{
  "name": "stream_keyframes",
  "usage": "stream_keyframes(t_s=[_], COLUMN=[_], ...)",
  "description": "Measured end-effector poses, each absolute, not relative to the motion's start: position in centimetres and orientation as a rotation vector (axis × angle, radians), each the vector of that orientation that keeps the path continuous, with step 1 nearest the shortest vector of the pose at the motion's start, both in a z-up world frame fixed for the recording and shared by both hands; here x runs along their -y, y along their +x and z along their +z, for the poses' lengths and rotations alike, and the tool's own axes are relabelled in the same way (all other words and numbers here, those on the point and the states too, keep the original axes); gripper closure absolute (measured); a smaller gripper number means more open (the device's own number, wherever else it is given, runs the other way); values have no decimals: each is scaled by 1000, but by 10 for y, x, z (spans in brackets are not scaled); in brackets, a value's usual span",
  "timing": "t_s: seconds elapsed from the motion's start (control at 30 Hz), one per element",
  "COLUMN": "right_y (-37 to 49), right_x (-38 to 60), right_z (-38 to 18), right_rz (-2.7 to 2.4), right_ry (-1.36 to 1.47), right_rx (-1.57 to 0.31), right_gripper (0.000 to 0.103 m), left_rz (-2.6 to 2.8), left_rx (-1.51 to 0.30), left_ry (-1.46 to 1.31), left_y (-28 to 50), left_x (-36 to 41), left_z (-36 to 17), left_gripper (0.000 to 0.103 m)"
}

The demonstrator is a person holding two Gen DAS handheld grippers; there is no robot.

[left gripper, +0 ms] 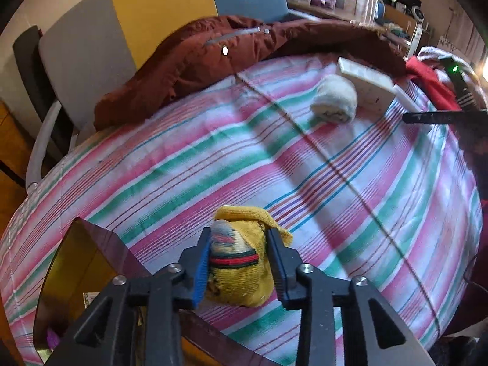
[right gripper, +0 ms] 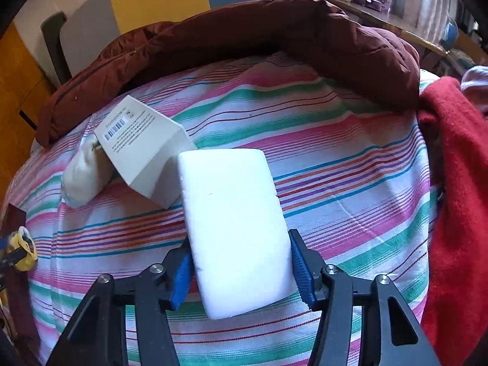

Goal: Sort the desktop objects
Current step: 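Grasp the white foam block with the right tool while the left tool grasps the yellow knit sock, then carry the white foam block and yellow sock toward the gold tray with both tools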

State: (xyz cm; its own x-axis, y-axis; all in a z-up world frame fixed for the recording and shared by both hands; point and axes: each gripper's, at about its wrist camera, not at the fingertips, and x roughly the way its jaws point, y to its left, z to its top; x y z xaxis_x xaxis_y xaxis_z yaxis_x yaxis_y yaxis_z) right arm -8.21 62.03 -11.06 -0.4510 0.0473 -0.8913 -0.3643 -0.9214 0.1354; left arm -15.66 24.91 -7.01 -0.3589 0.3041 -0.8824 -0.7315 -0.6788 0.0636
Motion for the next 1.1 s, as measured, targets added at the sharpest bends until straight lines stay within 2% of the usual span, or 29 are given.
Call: stream_keyframes(t_s=[0.33,0.5,0.63,0.67,0.73,0.8,0.93,1.1], right_y=[-67,-61,-62,-63,-66,-66,-68,-69], right_x=[-636,-627,-624,-624,-621,-620,-618,-624], right_z=[-88,-82,-81,-80,-80,-80,-79,-79], right_rz=[2484,2502,2508,2513,2519,2527,2533,2511], right_ry=[-1325,-1303,-1304,-1302,-1304,-1307,-1310,-1293], right_rx=[-577,-576,-569,-571,-556,-541,-512,-511], right_gripper=[46,46,46,46,46,46,46,46], left_rz=[2100,2112,2109,2104,2099,2090,2074,2047], left_rx=[-305,-367,-527,-536,-523,-523,-494,-361], left_ry=[-1134,-1143,-1162,-1172,-1195,-1220,-1269,-1375], left_y=[-135,-129,-128,-130,-137,-145,-164,-196], left_x=[-233,-240,-251,-252,-253,-255,-266,-279], left_z=[-29,-31,-43,-45,-49,-53,-63,-83], left_gripper=[79,79,62,60,49,46,30,31])
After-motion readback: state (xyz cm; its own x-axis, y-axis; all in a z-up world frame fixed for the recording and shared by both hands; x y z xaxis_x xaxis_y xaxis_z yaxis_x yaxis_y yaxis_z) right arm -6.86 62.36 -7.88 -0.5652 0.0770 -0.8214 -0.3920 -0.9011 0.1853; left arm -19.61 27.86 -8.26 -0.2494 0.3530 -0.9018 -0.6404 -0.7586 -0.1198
